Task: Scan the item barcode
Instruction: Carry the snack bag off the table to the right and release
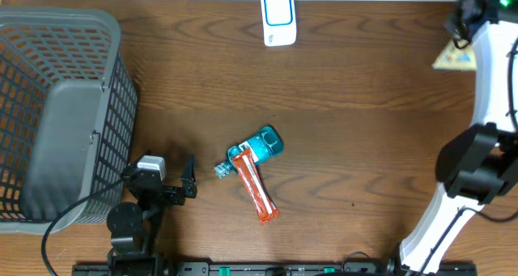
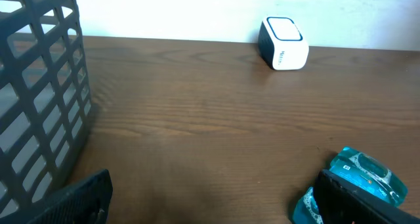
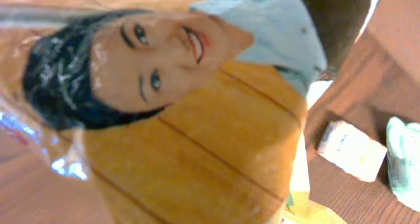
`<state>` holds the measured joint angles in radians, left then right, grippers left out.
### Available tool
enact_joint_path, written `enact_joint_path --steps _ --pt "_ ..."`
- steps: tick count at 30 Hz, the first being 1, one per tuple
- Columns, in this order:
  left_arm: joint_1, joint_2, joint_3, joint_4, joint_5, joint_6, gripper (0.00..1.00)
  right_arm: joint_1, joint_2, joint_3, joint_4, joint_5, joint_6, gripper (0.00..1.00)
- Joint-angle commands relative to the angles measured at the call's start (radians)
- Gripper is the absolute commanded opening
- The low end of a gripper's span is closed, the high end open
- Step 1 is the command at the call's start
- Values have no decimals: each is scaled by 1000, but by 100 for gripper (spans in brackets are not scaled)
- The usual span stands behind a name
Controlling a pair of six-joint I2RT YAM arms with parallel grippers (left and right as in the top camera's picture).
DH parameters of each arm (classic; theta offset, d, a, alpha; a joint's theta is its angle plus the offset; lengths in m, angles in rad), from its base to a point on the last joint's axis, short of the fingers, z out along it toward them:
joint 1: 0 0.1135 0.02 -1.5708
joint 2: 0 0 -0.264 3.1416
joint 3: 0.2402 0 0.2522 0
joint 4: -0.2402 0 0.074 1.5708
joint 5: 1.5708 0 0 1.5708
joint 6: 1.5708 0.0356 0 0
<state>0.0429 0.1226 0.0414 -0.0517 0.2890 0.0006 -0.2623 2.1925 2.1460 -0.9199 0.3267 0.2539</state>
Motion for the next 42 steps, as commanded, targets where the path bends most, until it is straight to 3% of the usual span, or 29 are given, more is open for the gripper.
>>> enact_joint_path --steps 1,10,15,16,18,19,26,33,42 --pt "0 -3 -27 -14 6 6 98 -77 96 -29 8 -25 -31 1" --pt "0 -3 -27 -14 6 6 98 -251 173 -26 10 -161 4 2" --pt "0 -3 -27 -14 6 6 98 -325 173 -26 2 -248 3 22" --pt "0 -3 -27 -14 6 6 98 -336 173 -26 -1 -248 3 31" --pt "0 -3 -27 -14 6 6 98 -359 165 -26 -12 -253 4 84" --pt "0 -3 -27 -14 6 6 98 -370 158 -25 -17 -264 4 99" --pt "0 -3 -27 -14 6 6 98 -439 7 -25 -11 -640 44 99" --pt "0 -3 -27 -14 6 6 98 -400 -247 -26 6 -985 136 99" --pt "0 -3 -27 -14 6 6 98 -103 -478 -26 -126 -1008 134 99"
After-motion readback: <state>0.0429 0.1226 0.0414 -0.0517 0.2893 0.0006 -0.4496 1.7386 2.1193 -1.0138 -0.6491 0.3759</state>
